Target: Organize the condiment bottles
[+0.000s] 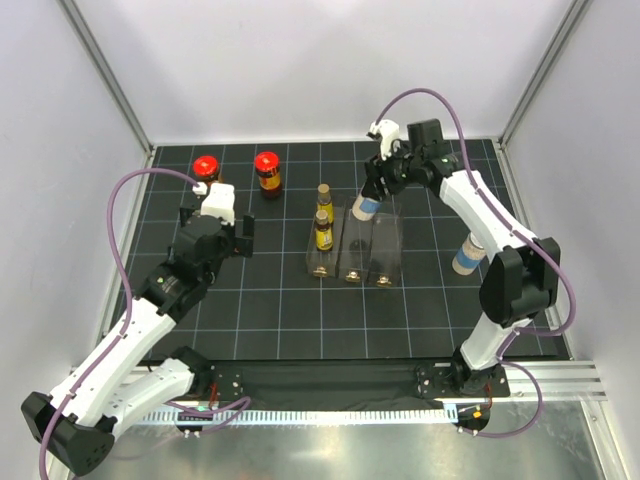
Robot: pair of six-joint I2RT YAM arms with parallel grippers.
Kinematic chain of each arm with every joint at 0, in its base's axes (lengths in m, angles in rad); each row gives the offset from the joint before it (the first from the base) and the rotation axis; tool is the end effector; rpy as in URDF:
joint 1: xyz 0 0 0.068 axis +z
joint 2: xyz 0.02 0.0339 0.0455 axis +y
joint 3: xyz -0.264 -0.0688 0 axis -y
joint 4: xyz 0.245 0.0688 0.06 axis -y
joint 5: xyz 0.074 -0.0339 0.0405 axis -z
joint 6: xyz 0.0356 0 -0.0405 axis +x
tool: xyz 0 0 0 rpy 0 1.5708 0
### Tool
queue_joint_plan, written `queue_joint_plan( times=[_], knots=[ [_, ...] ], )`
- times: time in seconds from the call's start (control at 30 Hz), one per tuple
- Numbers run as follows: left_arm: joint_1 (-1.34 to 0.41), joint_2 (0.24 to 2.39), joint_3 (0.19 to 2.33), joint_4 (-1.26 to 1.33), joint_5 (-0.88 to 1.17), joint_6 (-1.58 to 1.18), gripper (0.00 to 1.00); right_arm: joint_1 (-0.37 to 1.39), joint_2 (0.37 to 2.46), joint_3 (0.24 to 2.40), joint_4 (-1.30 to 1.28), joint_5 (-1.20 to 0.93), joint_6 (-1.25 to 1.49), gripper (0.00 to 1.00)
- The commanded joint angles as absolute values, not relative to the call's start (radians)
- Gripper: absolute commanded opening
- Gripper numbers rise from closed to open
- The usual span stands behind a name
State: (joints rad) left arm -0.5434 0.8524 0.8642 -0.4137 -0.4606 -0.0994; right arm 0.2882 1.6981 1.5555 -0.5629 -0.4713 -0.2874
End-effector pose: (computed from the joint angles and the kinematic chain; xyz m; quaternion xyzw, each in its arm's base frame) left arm 0.1691 -0.0836 0.3337 0.0559 0.8198 0.0109 0.5698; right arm 0.3646 0.1249 0.3314 -0.3444 0.8187 0.2121 0.4076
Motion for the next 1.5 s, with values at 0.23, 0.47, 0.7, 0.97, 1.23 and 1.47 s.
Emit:
queue_joint_plan(
  times=[0.23, 0.47, 0.7, 0.97, 1.23, 1.47],
  knots=[
    [-0.541, 0.838, 0.859, -0.362, -0.479, -0.092, 1.0, 0.336, 1.758, 1.608, -0.528, -0.476, -0.296, 0.04],
    [-0.541, 0.838, 0.861, -0.362, -0.477, -0.092, 1.0, 0.334, 1.795, 1.617, -0.525, -0.403, -0.324, 0.05],
    [-0.541, 0.838, 0.859, -0.362, -0.477, -0.092, 1.0, 0.351, 1.832, 1.64, -0.54, -0.391, -0.333, 0.11],
    [-0.541, 0.838, 0.859, -0.36, -0.482, -0.092, 1.0, 0.357, 1.878, 1.664, -0.549, -0.368, -0.347, 0.17],
    [-0.541, 0.839, 0.857, -0.359, -0.482, -0.092, 1.0, 0.364, 1.905, 1.677, -0.552, -0.356, -0.353, 0.22],
    [-0.541, 0.838, 0.857, -0.36, -0.482, -0.092, 1.0, 0.368, 1.916, 1.677, -0.555, -0.35, -0.356, 0.34]
  ],
)
